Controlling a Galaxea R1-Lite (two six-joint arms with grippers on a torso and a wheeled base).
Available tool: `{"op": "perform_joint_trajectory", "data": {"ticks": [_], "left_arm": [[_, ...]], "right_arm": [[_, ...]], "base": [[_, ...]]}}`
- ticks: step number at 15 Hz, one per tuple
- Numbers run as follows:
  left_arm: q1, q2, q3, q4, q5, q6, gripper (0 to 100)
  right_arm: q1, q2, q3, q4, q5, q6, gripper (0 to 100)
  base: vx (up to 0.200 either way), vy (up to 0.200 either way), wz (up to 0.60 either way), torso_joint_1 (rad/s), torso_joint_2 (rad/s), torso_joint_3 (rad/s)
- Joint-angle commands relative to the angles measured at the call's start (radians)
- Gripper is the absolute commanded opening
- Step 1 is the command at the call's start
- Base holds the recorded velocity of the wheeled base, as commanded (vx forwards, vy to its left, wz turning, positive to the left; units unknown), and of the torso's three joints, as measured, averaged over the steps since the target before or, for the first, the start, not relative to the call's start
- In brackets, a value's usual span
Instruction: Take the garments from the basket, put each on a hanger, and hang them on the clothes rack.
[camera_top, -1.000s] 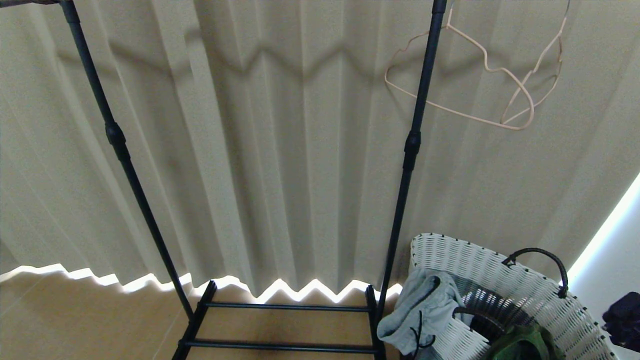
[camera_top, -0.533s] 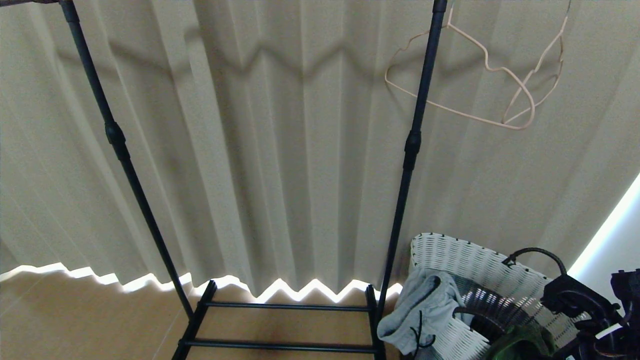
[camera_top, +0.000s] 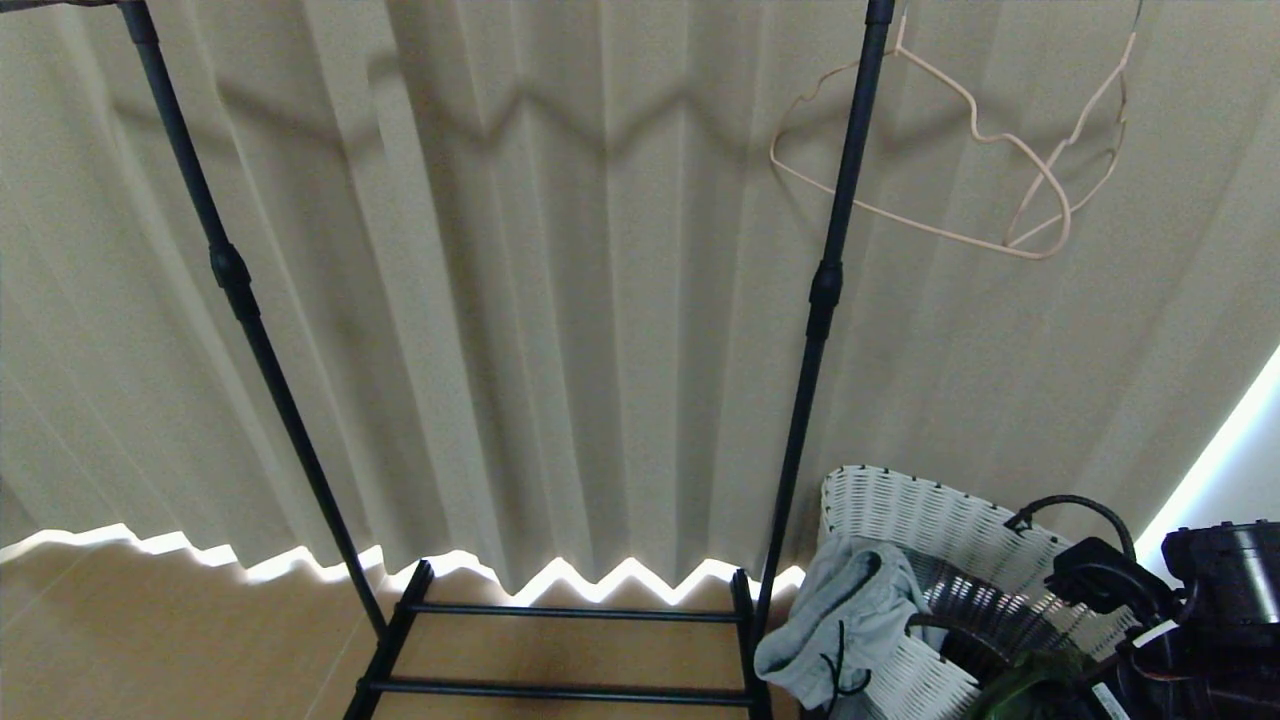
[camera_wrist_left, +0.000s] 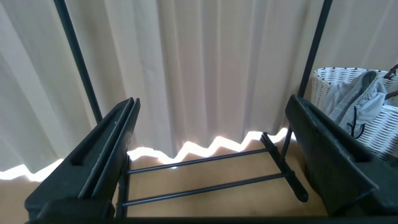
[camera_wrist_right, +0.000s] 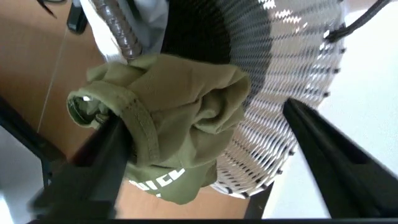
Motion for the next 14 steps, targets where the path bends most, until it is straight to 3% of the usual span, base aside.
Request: {"op": "perform_joint_trajectory", "data": {"ticks": [1, 7, 10, 12, 14], "left_arm": [[0.0, -0.001, 0.0, -0.001, 0.0, 0.0, 100], [0.0, -0.001, 0.0, -0.001, -0.002, 0.0, 100], [-0.001, -0.001, 0.0, -0.001, -0.002, -0.002, 100], [-0.001, -0.001, 0.0, -0.001, -0.002, -0.006, 100], [0.0, -0.001, 0.0, -0.002, -0.003, -0.021, 100]], "right_arm": [[-0.002, 0.035, 0.001, -0.006, 0.0, 0.001, 0], [0.0, -0.111, 0.052, -0.006, 0.003, 0.001, 0], [0.008, -0.341, 0.084, -0.007, 0.031, 0.008, 0], [0.009, -0.524, 0.079, -0.027, 0.109, 0.019, 0], [0.009, -0.665, 0.081, -0.017, 0.123, 0.016, 0]], "base": [[0.0, 0.0, 0.0, 0.0, 0.0, 0.0], [0.0, 0.0, 0.0, 0.0, 0.0, 0.0], [0.0, 0.0, 0.0, 0.0, 0.0, 0.0], [0.0, 0.0, 0.0, 0.0, 0.0, 0.0], [-0.1, 0.0, 0.0, 0.004, 0.0, -0.001]]}}
